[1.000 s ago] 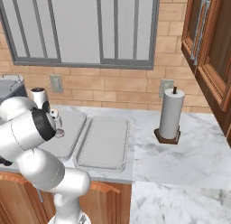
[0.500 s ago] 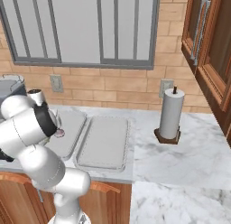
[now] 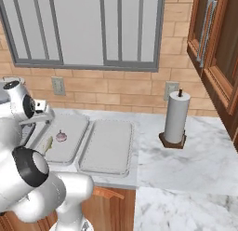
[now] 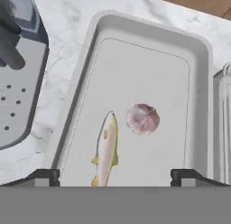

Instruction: Place one garlic and one fish in each tupperware on the nearby counter, to pack two identical lunches.

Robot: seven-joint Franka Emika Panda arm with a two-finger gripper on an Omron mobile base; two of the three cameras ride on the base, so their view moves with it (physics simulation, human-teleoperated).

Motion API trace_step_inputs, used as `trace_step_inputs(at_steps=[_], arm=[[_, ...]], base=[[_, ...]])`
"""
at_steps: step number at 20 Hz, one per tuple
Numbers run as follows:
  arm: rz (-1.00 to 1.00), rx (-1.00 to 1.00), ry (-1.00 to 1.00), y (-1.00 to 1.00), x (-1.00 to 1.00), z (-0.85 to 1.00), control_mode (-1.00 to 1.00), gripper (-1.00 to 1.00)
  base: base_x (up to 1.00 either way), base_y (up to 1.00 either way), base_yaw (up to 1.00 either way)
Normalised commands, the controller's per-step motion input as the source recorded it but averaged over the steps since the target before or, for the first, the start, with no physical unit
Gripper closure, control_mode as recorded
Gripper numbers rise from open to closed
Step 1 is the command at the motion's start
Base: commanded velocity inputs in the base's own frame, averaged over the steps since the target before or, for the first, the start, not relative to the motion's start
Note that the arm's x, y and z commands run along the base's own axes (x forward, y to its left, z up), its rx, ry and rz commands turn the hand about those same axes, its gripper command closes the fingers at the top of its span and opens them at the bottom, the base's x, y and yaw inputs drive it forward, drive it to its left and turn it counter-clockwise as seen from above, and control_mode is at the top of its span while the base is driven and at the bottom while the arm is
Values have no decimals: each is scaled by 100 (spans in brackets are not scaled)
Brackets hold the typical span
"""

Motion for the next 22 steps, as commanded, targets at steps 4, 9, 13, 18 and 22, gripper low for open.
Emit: trace_step_inputs(at_steps=[4, 9, 13, 18, 22], arm=[[0, 0, -38, -48, -90, 100, -100, -100], [0, 5, -16, -25, -55, 52, 100, -100], [0, 0, 0, 0, 0, 0, 100, -100], [0, 0, 0, 0, 0, 0, 100, -100], [0, 0, 0, 0, 0, 0, 100, -100]], base=[[0, 0, 0], [-40, -4, -2], [-100, 35, 0], [-100, 98, 5], [-100, 100, 3]])
